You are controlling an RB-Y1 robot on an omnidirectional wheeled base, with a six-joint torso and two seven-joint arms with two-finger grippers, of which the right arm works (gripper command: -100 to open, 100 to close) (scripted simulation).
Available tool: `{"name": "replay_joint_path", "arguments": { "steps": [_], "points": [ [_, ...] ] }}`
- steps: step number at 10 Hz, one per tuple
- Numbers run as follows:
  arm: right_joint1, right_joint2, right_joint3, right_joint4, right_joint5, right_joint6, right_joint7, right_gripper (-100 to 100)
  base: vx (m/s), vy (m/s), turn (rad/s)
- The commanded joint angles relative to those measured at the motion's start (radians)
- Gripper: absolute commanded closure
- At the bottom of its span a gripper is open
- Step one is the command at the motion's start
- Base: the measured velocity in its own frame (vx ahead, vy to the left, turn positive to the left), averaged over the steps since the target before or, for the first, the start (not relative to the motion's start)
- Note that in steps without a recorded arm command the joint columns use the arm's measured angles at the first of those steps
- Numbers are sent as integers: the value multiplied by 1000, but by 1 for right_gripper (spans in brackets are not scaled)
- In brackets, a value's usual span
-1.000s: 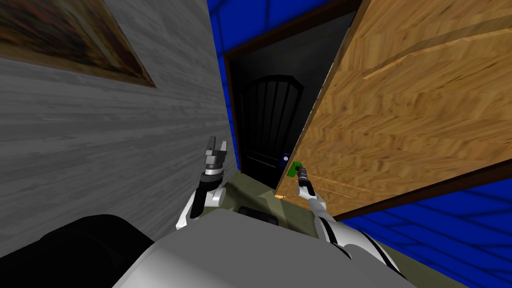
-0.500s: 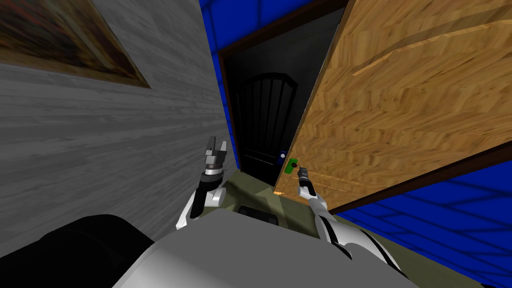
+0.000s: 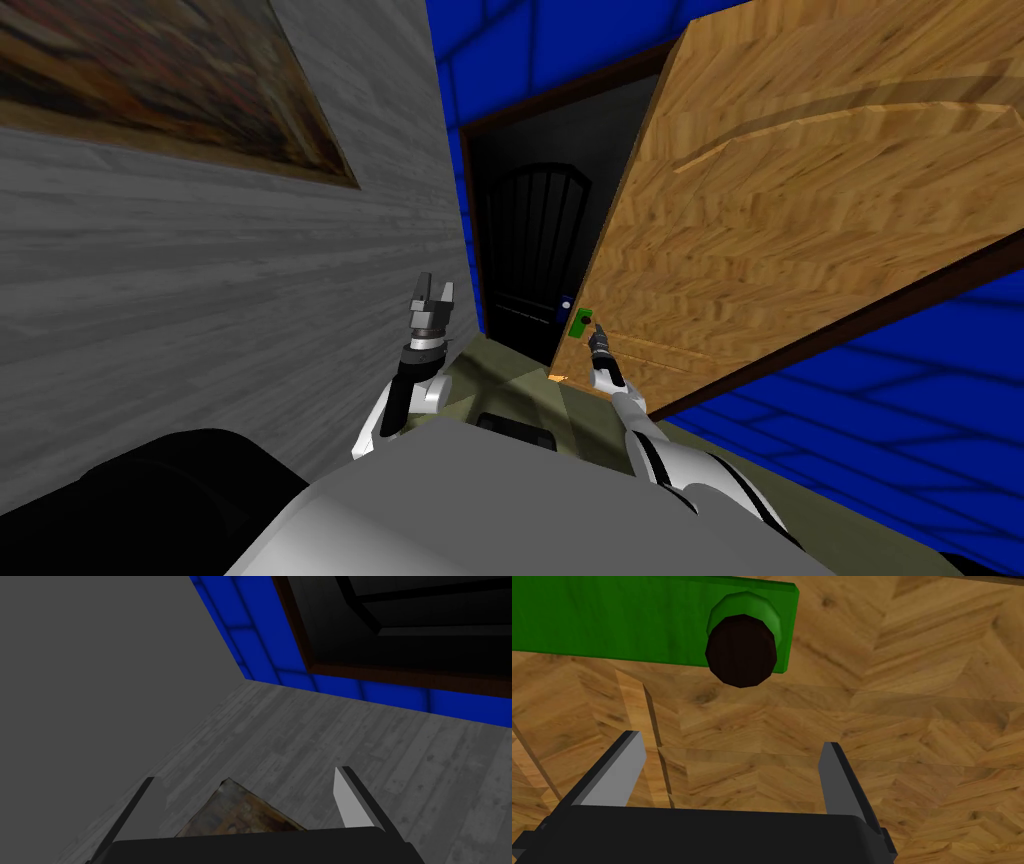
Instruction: Pull the door open
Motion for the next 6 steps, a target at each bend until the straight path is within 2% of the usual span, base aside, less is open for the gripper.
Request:
{"name": "replay_joint_path", "arguments": {
  "steps": [1, 3, 4, 5, 6],
  "points": [
    [-12, 8, 14, 5, 6, -4, -10, -100, -204, 14, 50],
    [-15, 11, 21, 3, 9, -2, -13, -100, -157, -12, 24],
    [-21, 9, 21, 23, 9, -17, -16, -100, -34, -16, 1],
    [-3, -2, 8, 28, 3, -20, -13, -100, 78, -63, -107],
    [-3, -2, 8, 28, 3, -20, -13, -100, 116, -77, -56]
  ]
}}
